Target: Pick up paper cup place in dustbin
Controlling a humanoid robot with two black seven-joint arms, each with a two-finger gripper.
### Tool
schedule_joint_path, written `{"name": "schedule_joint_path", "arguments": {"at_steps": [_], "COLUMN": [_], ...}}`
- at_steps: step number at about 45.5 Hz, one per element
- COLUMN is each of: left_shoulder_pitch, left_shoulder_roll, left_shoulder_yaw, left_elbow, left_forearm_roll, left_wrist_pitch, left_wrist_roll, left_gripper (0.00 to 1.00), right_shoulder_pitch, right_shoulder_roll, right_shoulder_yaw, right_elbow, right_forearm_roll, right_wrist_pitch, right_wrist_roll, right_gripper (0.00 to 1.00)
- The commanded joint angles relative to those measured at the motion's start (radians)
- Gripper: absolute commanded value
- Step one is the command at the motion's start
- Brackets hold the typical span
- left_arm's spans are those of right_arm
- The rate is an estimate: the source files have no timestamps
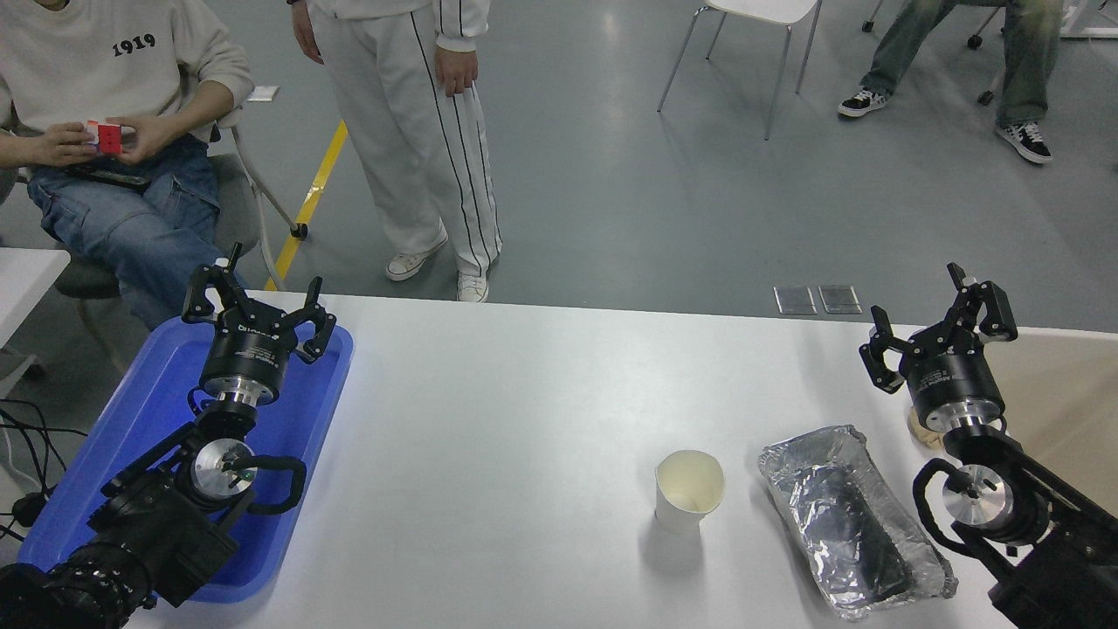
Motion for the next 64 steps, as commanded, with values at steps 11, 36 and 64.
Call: {"name": "schedule_joint_path", "arguments": {"at_steps": [11,36,64], "left_shoulder_pitch": [0.0,0.0,0.0], "left_shoulder_roll": [0.0,0.0,0.0], "left_shoulder_yaw": [0.0,0.001,0.001], "left_elbow": [0.0,0.002,0.0], "left_forearm_roll": [0.0,0.0,0.0], "left_wrist_pitch": [0.0,0.0,0.0], "left_wrist_roll": [0.0,0.0,-0.001], "left_gripper": [1.0,1.0,1.0], "right_shoulder_pitch": [-0.002,0.004,0.08], "right_shoulder_roll": [-0.006,-0.029,-0.271], "right_shoulder_yaw": [0.0,0.002,-0.366], "right_elbow": [0.001,-0.005,0.012], "right_forearm_roll": [0.0,0.004,0.072], "right_wrist_pitch": [0.001,0.001,0.017], "right_wrist_roll": [0.001,-0.001,0.004], "right_gripper": [1.0,1.0,1.0]}}
